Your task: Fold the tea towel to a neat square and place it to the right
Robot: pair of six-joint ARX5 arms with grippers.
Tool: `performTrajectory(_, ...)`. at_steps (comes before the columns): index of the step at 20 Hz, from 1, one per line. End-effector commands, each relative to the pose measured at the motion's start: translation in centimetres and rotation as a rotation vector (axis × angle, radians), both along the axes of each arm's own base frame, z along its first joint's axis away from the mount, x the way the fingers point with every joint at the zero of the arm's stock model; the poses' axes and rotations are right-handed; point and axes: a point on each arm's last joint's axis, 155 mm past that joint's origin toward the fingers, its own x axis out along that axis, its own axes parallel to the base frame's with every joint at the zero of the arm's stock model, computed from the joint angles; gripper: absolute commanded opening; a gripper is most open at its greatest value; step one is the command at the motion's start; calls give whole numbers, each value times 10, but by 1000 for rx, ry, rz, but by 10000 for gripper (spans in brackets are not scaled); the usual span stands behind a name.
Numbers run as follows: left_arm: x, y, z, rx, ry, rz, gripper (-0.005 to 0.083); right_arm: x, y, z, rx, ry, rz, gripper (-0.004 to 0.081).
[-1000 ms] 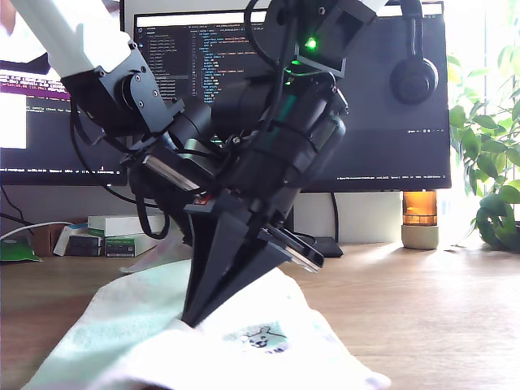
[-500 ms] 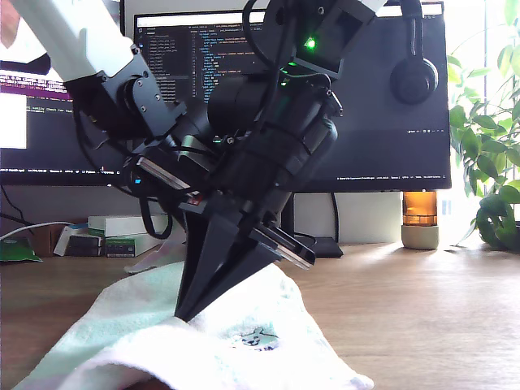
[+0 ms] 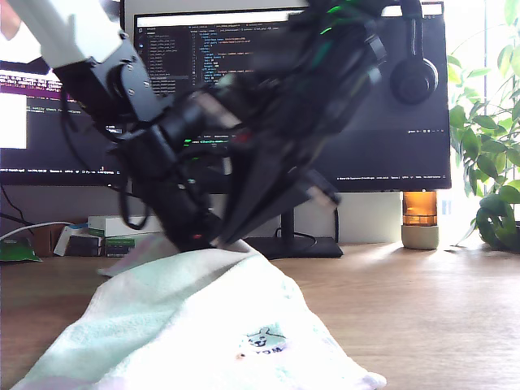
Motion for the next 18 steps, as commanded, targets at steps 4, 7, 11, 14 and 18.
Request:
performTrajectory(4,-20,33,-28,71,120,65,-21,-15,-8,-17,-49,51,34,-13)
performTrajectory(7,-23,46,-32,79,159,96,-21,-23,-9,-29,-87,71,54,-13)
performTrajectory(11,-3,53,-25,50,96,120,-21,-26,-15,-43,-129,65,65,-13)
performTrajectory(14,14,54,-17,54,10,76,-21,-32,-11,-47,-128,65,77,-13)
performTrajectory(18,29,48,-5,72,-103,-32,-21,-46,0,-53,-125,64,105,-13)
